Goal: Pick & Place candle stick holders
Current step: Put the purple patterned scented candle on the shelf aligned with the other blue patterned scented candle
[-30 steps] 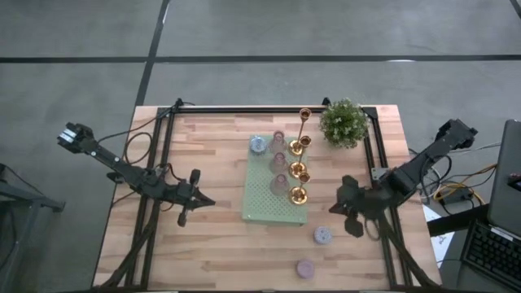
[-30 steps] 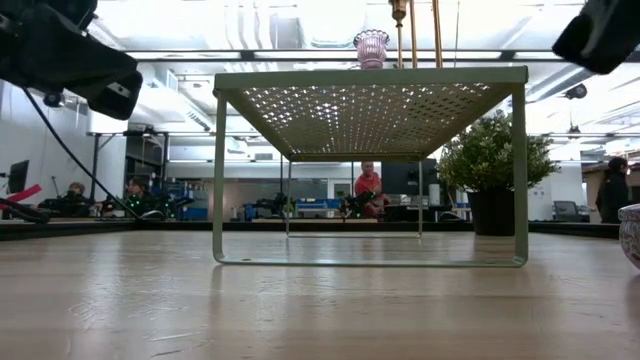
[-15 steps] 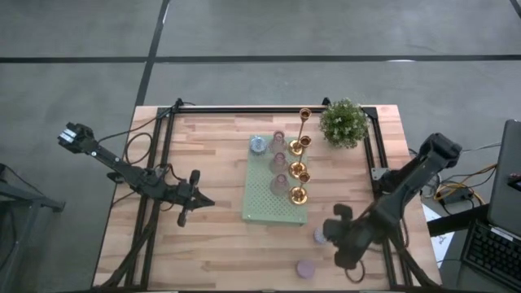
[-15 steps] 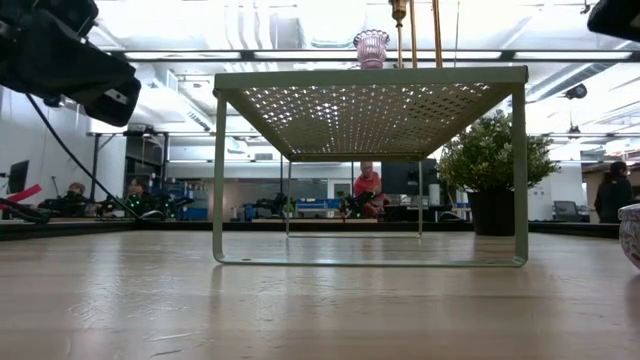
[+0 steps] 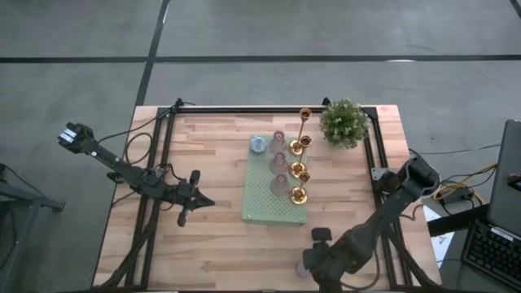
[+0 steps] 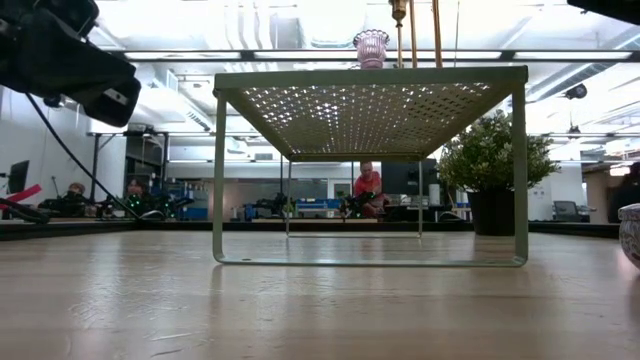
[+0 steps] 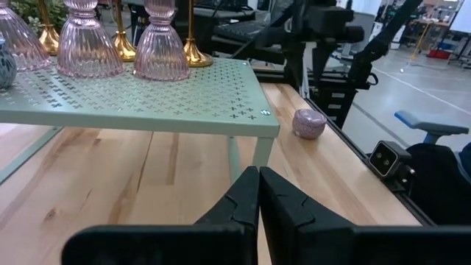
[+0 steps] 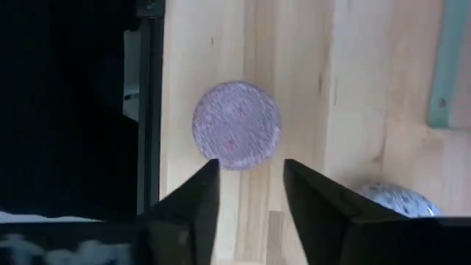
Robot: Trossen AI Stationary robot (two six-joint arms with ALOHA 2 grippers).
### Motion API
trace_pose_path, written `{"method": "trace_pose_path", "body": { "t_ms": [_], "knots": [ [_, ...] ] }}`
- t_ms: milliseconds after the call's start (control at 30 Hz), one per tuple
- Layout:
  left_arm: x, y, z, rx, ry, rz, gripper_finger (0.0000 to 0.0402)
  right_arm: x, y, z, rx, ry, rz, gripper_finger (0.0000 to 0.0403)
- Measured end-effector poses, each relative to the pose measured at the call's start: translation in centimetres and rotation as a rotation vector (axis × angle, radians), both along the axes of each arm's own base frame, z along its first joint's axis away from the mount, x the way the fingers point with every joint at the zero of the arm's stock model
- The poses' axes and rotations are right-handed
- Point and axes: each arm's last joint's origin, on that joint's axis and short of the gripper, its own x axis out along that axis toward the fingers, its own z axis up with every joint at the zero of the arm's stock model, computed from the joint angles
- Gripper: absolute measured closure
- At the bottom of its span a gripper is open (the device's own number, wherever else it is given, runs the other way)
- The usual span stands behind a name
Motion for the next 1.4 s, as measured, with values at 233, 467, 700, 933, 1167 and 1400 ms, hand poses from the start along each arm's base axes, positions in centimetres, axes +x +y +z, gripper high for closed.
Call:
{"method": "trace_pose_path", "body": {
  "t_ms": [233, 467, 700, 933, 1167, 1400],
  "knots": [
    [0.0, 0.0, 0.1, 0.01, -0.007, 0.001, 0.0386, 0.9, 0.8, -1.5, -0.028, 0.012, 0.021, 0.0176],
    [0.0, 0.0, 0.1, -0.018, -0.003, 0.005, 0.0386, 1.5, 1.5, -3.2, -0.033, 0.025, 0.036, 0.011],
    [0.0, 0.0, 0.1, -0.019, -0.003, 0.006, 0.0386, 2.0, 2.0, -4.4, -0.029, 0.023, 0.063, 0.0067],
    [0.0, 0.0, 0.1, -0.024, -0.004, 0.007, 0.0386, 2.2, 2.2, -5.6, -0.045, 0.03, 0.092, 0.0054],
    [0.0, 0.0, 0.1, -0.038, -0.002, 0.008, 0.0386, 2.1, 2.2, -5.7, -0.053, 0.022, 0.123, 0.0069],
    [0.0, 0.0, 0.1, -0.039, -0.001, 0.009, 0.0386, 2.3, 2.1, -6.6, -0.026, -0.02, 0.133, 0.0074]
  ]
}}
